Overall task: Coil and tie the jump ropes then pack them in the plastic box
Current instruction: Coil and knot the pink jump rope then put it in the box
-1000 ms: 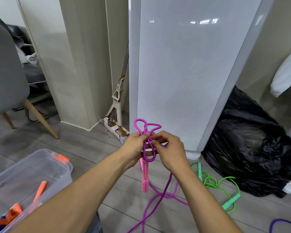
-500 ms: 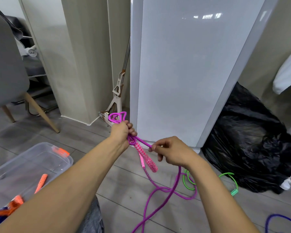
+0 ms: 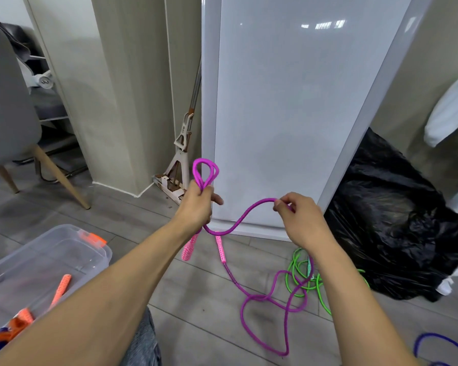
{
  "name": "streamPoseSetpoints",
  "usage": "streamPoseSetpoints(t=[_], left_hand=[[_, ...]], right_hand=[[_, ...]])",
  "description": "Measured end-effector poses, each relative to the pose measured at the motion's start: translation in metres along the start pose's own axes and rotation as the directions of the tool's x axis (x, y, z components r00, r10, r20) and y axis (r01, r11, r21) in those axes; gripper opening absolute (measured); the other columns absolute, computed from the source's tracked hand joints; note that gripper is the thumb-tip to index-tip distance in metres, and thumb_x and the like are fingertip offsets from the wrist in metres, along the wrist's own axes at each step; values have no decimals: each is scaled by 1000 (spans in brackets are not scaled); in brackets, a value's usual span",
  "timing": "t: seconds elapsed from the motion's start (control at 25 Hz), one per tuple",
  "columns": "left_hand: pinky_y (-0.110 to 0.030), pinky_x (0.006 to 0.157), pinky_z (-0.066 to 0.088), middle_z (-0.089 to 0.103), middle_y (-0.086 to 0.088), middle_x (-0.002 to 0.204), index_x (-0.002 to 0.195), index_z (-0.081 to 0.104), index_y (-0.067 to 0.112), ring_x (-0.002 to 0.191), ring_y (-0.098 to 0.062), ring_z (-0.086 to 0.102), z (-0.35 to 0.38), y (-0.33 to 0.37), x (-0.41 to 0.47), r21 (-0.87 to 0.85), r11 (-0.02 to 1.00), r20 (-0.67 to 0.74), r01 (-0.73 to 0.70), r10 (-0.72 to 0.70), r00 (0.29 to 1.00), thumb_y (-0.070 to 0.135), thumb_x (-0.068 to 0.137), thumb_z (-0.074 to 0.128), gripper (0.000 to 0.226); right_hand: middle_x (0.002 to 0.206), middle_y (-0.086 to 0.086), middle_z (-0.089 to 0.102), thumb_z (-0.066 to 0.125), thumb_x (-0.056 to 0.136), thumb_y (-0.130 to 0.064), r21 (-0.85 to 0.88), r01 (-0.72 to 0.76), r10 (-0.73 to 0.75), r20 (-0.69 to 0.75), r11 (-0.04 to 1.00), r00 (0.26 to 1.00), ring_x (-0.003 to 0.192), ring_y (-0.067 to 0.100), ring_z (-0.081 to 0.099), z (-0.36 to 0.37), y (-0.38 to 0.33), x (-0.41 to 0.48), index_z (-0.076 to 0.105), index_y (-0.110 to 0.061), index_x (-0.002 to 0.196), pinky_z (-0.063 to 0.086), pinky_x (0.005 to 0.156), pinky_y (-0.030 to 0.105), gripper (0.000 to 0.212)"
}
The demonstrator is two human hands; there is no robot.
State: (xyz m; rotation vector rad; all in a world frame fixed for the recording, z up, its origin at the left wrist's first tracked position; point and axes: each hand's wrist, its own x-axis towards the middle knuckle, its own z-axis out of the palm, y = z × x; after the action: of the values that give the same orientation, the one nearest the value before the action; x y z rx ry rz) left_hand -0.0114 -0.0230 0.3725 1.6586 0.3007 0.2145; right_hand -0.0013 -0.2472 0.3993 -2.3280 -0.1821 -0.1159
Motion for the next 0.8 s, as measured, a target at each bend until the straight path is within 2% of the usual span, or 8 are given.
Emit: streamPoseSetpoints(t=[0.08, 0.16, 0.28, 0.4, 0.56, 0.64, 0.72, 0.8], left_hand=[[-25, 44, 27, 76, -4, 94, 126, 43, 16, 45, -15, 30, 7, 7, -13, -17, 1000, 112, -3, 5, 994, 21, 106, 35, 22], [-25, 45, 28, 77, 0, 98, 125, 42, 19, 46, -16, 31, 13, 13, -25, 16, 1000, 186, -9, 6, 982, 21, 106, 36, 20], [-25, 45, 32, 78, -3, 98, 122, 42, 14, 48, -18, 35, 24, 17, -36, 3, 1000, 287, -15, 13, 958, 21, 107, 37, 17], [-22, 41, 32, 77, -9, 94, 118, 45, 12, 47, -18, 39, 30, 17, -41, -27, 1000, 328, -14, 22, 944, 19, 107, 40, 15], [-23, 43, 34, 75, -12, 92, 112, 58, 8, 51, -13, 40, 30, 12, -41, -14, 1000, 420, 2, 4, 908, 22, 107, 42, 22], [-22, 44, 36, 75, -11, 87, 104, 60, 5, 49, -11, 41, 29, 13, -43, 5, 1000, 466, 21, -21, 885, 25, 107, 42, 27], [-22, 45, 41, 73, -6, 77, 97, 57, 5, 47, -10, 47, 29, 14, -46, 47, 999, 487, 0, -23, 873, 27, 107, 41, 29], [-30, 58, 56, 67, -3, 69, 94, 55, 8, 57, -18, 60, 28, 12, -43, 49, 999, 463, -14, -10, 886, 28, 107, 40, 28]], right_hand=[[59, -13, 55, 56, 100, -28, 109, 48, -52, 37, 993, 998, 56, 5, 45, 4, -8, -4, 70, -19, 86, 32, 53, 22, 21], [53, -18, 56, 57, 99, -28, 159, 87, -96, 54, 983, 994, 52, 5, 44, 9, -12, -6, 69, -22, 85, 32, 54, 21, 20], [60, -10, 54, 56, 99, -30, 162, 113, -122, 48, 980, 991, 57, 8, 46, 17, -16, -8, 68, -22, 88, 34, 56, 24, 18], [63, -5, 57, 57, 99, -30, 218, 115, -119, 4, 969, 993, 60, 13, 51, 21, -16, -8, 67, -22, 91, 40, 58, 27, 15], [63, -7, 61, 59, 99, -29, 245, 97, -98, -8, 965, 995, 55, 4, 54, 21, -17, -9, 68, -24, 91, 41, 57, 20, 13], [64, -7, 63, 60, 98, -29, 245, 88, -85, -22, 965, 996, 57, 6, 56, 21, -16, -8, 68, -25, 89, 42, 57, 20, 13], [64, -5, 64, 61, 97, -32, 249, 74, -67, -34, 966, 997, 57, 5, 57, 20, -15, -8, 69, -26, 88, 42, 56, 18, 13], [63, -4, 65, 63, 96, -34, 254, 42, -32, -44, 966, 999, 53, 1, 57, 21, -14, -9, 71, -24, 89, 41, 52, 14, 14]])
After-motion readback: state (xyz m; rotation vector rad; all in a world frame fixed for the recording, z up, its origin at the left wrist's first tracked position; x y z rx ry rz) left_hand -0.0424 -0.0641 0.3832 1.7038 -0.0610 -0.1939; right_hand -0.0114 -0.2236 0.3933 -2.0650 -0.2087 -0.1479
